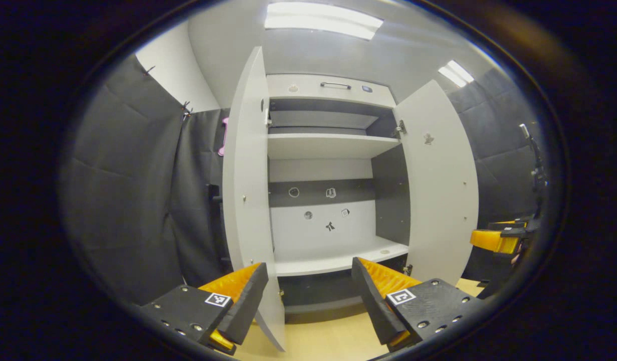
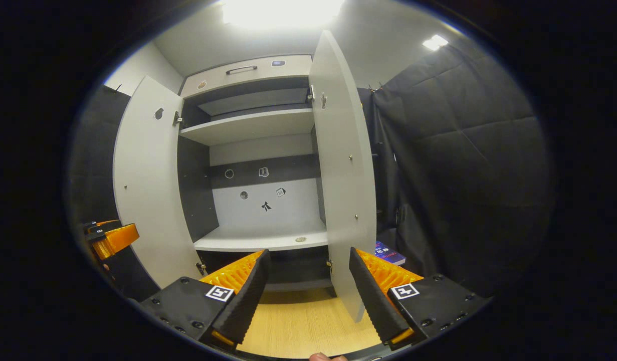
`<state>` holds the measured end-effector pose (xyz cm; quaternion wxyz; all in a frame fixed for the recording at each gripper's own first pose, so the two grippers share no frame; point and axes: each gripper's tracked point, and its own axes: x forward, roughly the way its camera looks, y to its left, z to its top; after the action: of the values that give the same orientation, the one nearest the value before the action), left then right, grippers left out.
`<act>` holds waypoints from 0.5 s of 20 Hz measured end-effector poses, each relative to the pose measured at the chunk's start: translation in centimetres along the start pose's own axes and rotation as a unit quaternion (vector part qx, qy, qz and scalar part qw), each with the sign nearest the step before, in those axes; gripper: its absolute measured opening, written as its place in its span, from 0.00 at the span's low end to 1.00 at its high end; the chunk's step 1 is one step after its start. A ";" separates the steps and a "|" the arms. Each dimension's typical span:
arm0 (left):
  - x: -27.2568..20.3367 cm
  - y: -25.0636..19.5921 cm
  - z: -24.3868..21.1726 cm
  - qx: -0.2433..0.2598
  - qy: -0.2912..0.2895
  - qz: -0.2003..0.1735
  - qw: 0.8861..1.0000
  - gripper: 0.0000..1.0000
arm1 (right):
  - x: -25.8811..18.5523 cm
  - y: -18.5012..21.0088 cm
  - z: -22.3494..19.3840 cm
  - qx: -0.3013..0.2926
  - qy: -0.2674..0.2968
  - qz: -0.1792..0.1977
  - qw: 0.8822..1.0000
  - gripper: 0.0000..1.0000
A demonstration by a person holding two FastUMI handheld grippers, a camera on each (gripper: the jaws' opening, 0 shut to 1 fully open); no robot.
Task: Open the right door of the double-door shoe cabinet with the right hand, and open the left door with the left hand.
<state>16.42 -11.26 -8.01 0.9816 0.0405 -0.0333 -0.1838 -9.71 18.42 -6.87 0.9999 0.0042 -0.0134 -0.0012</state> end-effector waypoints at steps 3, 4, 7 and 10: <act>0.1 0.3 -0.4 -0.010 0.000 0.016 1.000 0.96 | 0.3 0.1 0.1 -0.004 -0.007 0.006 1.000 0.92; 0.2 0.4 -0.5 -0.014 0.000 0.021 1.000 0.98 | 0.4 0.0 0.3 -0.007 -0.012 0.004 1.000 0.92; 0.3 0.8 -0.5 -0.024 -0.001 0.037 0.999 0.98 | 1.3 0.1 0.9 0.001 -0.022 0.002 1.000 0.98; 0.1 1.1 -0.6 -0.031 -0.007 0.044 0.999 0.98 | 1.6 -0.1 0.9 0.000 -0.038 -0.004 0.999 0.98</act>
<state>16.90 -10.23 -8.50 0.9892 0.0071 -0.0359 -0.1419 -8.13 18.26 -5.92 0.9987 0.0041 -0.0511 -0.0057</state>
